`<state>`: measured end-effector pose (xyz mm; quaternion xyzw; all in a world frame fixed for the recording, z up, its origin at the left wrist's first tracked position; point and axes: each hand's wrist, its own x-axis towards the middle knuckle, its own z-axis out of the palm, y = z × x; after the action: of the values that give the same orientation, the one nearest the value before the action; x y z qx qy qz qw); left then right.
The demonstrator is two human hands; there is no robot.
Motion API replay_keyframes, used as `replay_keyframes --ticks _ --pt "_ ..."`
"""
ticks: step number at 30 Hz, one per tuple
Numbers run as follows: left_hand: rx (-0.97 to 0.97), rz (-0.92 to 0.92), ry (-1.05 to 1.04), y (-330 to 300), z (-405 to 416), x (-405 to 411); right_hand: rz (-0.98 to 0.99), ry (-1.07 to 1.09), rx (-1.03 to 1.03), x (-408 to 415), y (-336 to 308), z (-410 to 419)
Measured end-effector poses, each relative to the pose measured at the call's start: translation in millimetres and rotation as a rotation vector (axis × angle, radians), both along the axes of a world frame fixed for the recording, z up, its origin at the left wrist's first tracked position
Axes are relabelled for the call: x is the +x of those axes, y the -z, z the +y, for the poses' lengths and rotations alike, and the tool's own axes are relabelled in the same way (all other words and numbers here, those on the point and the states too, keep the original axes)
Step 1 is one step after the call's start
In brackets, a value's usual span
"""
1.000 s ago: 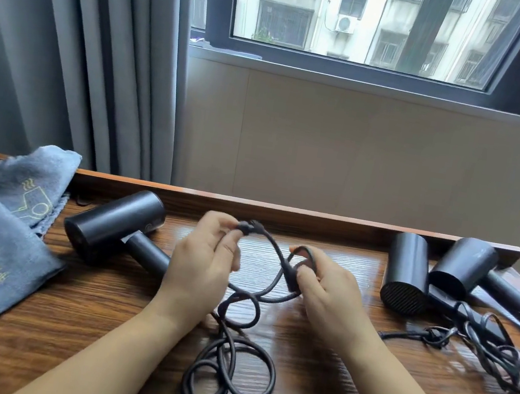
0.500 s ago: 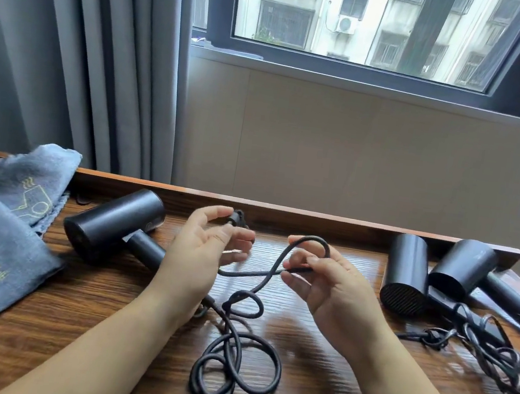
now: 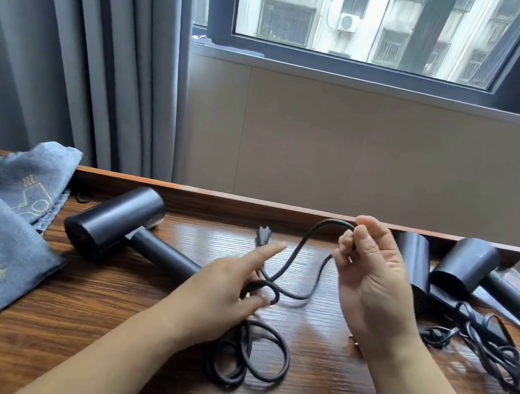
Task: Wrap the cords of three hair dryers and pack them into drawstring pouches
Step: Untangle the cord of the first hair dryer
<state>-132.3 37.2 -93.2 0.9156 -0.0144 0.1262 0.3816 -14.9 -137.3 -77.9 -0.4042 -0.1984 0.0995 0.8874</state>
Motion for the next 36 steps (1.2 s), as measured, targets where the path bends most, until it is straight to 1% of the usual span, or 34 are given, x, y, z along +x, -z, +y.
replay_keyframes --ticks 1,4,6,8,10,12,14,16,18,19,21,24,26,29,31,34,36 --pt "-0.021 -0.053 -0.037 1 2 2 -0.067 0.086 -0.072 1 0 -2" --pt "-0.239 -0.190 -0.127 -1 6 3 -0.324 0.427 -0.392 5 0 -7" --pt "-0.359 -0.237 -0.160 -3 5 4 -0.445 0.544 -0.561 7 4 -8" --pt "-0.446 -0.241 -0.170 -1 3 4 -0.476 0.529 -0.725 10 10 -6" --pt "-0.487 -0.243 -0.165 0 2 4 -0.452 0.509 -0.850 14 14 -5" --pt "-0.504 -0.246 -0.138 1 2 4 -0.436 0.509 -0.938 16 17 -5" --pt "-0.489 -0.241 -0.099 2 1 4 -0.451 0.417 -1.014 13 17 -4" --pt "-0.458 -0.223 -0.044 3 0 3 -0.461 0.233 -1.028 5 16 1" --pt "-0.417 -0.217 -0.005 2 -1 3 -0.422 0.027 -0.971 -4 18 8" --pt "-0.380 -0.230 -0.006 2 -2 3 -0.416 -0.044 -0.960 -7 18 10" --pt "-0.308 -0.256 -0.026 3 -2 3 -0.428 -0.115 -0.945 -12 18 12" --pt "-0.213 -0.300 -0.035 6 -2 5 -0.427 -0.178 -0.832 -16 12 10" --pt "-0.157 -0.341 -0.044 7 -1 6 -0.471 -0.186 -0.847 -16 11 9" --pt "-0.176 -0.361 -0.059 9 2 8 -0.483 -0.126 -0.884 -11 16 9" --pt "-0.183 -0.374 -0.076 9 3 9 -0.466 -0.084 -0.855 -9 18 9" --pt "-0.183 -0.358 -0.133 10 2 9 -0.455 -0.076 -0.829 -10 18 12" --pt "-0.211 -0.334 -0.168 9 0 8 -0.394 -0.076 -0.780 -11 20 15"
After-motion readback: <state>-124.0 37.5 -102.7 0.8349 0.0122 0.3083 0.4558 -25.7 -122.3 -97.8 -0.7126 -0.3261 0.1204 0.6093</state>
